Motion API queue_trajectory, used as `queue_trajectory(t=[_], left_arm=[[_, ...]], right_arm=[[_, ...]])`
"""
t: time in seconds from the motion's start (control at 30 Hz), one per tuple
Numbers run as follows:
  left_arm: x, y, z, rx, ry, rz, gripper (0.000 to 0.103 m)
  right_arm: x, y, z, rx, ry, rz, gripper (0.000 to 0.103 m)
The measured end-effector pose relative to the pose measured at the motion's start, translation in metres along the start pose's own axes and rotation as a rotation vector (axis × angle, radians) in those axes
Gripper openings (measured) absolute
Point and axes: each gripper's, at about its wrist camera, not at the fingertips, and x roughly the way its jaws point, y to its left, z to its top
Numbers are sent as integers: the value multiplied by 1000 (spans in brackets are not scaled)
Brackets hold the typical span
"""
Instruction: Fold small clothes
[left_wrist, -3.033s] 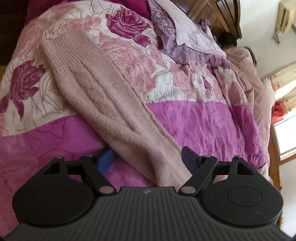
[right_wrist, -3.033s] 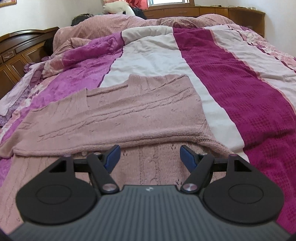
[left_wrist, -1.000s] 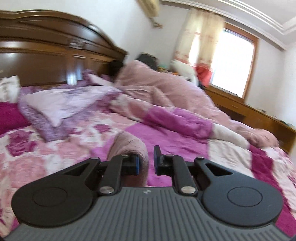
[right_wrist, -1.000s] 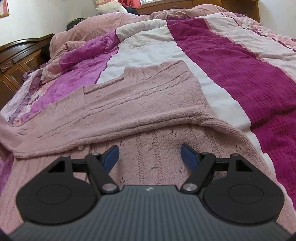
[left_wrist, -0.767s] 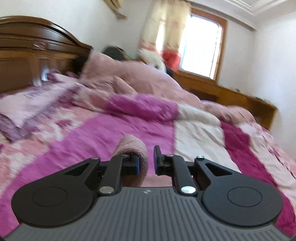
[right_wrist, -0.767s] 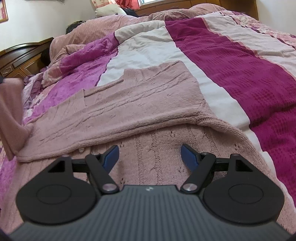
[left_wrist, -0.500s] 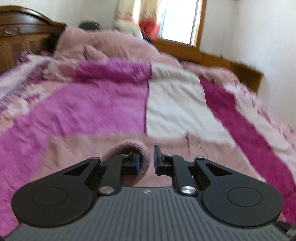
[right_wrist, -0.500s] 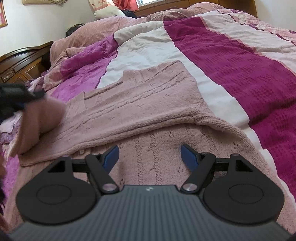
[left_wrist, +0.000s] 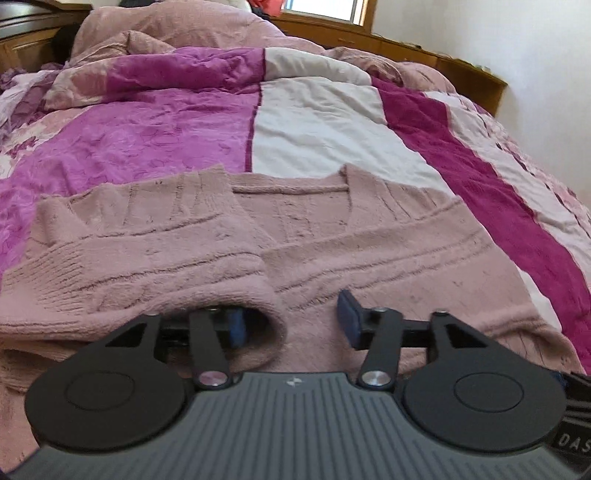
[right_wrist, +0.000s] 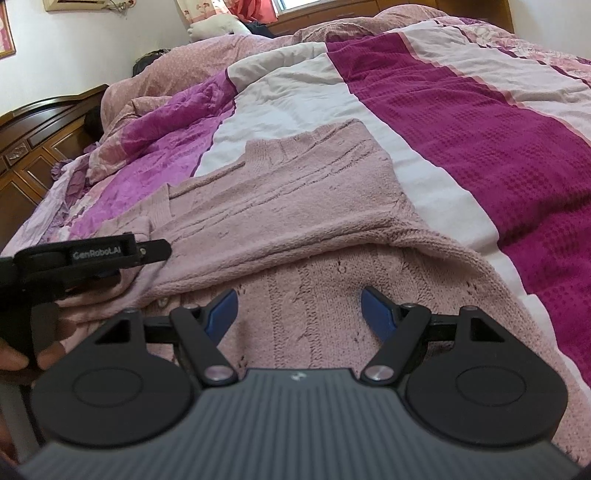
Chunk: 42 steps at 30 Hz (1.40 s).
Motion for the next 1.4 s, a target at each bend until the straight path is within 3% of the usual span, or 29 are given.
queue_trajectory(t=[0.27, 0.43, 0.83, 1.4], left_arm=[[-28, -5, -6, 26, 45, 12, 66], [-53, 0, -17, 55, 61, 80, 66], [-105, 44, -32, -18, 83, 161, 66], [-135, 105, -43, -119, 100, 327, 66]], right_arm=[[0, 0, 0, 1, -1, 1, 75], [-3, 3, 1, -6, -3, -9, 75], [-18, 18, 8, -29, -24, 7, 76], [-24, 79, 19, -181, -29, 134, 76]])
